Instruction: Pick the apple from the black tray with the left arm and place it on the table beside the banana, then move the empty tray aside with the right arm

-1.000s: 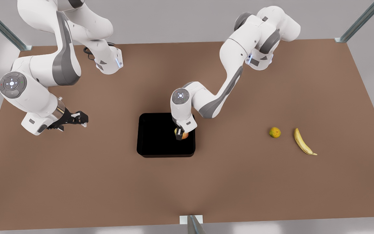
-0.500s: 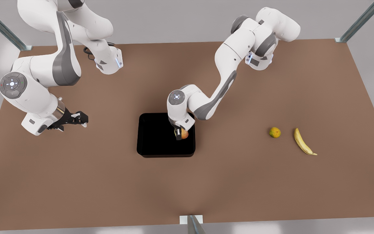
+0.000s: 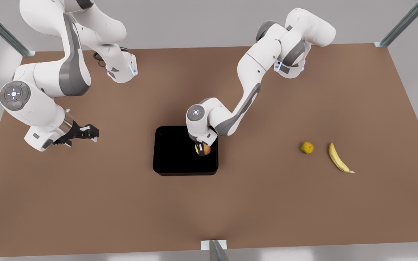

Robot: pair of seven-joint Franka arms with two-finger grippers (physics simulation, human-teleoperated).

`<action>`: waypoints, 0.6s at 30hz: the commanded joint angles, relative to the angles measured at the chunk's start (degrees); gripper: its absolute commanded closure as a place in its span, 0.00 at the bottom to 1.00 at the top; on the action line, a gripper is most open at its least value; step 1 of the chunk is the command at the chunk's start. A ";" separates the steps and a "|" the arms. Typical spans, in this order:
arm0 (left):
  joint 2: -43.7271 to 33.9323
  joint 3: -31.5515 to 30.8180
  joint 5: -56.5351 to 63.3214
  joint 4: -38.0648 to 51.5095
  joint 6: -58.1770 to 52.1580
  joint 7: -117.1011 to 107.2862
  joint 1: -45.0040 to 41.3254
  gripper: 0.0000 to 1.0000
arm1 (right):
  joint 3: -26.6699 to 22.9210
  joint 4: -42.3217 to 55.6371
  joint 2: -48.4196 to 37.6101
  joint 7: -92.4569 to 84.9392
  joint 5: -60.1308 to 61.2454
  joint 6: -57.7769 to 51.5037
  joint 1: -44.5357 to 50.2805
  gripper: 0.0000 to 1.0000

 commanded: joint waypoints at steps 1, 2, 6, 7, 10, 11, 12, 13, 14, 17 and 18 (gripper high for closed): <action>0.03 0.00 -0.04 0.03 0.01 -2.79 -0.02 0.00 | 0.01 0.03 -0.06 -0.09 0.04 -0.02 0.00 0.00; 0.03 0.00 0.66 0.03 0.01 -2.88 -0.02 0.00 | 0.01 0.03 -0.06 -0.09 0.04 -0.02 0.00 0.00; 0.30 0.00 1.80 -1.55 0.09 -2.88 0.07 0.00 | -0.08 0.03 -0.06 -0.09 0.04 -0.02 0.00 0.00; 0.30 0.00 1.89 -2.25 0.18 -2.88 0.07 0.00 | -0.08 0.03 -0.06 -0.09 0.04 -0.02 0.00 0.00; 1.09 0.00 3.38 -2.78 0.18 -2.79 0.07 0.00 | -0.08 0.03 -0.06 -0.09 0.04 -0.02 0.00 0.00; 1.18 0.09 3.47 -3.13 0.18 -2.79 0.07 0.00 | -0.08 0.03 -0.06 -0.09 -0.05 -0.02 0.00 0.00; 1.53 0.09 3.56 -3.13 0.18 -2.79 0.07 0.00 | -0.08 0.03 -0.06 -0.09 0.04 -0.02 0.00 0.00; 1.97 0.09 3.65 -3.13 0.44 -2.79 0.07 0.00 | -0.08 0.03 -0.06 -0.09 0.04 -0.11 0.00 0.00; 2.14 0.09 3.65 -3.13 0.53 -2.79 0.07 0.00 | -0.08 0.03 0.11 -0.09 -0.05 -0.02 0.00 0.00; 2.14 0.09 3.47 -3.05 0.53 -2.79 0.07 0.00 | -0.08 0.03 0.38 -0.08 -0.05 -0.02 0.00 0.00; 2.06 0.09 3.47 -3.05 0.53 -2.71 0.07 0.00 | 0.01 0.03 0.47 0.00 -0.05 -0.02 0.00 0.00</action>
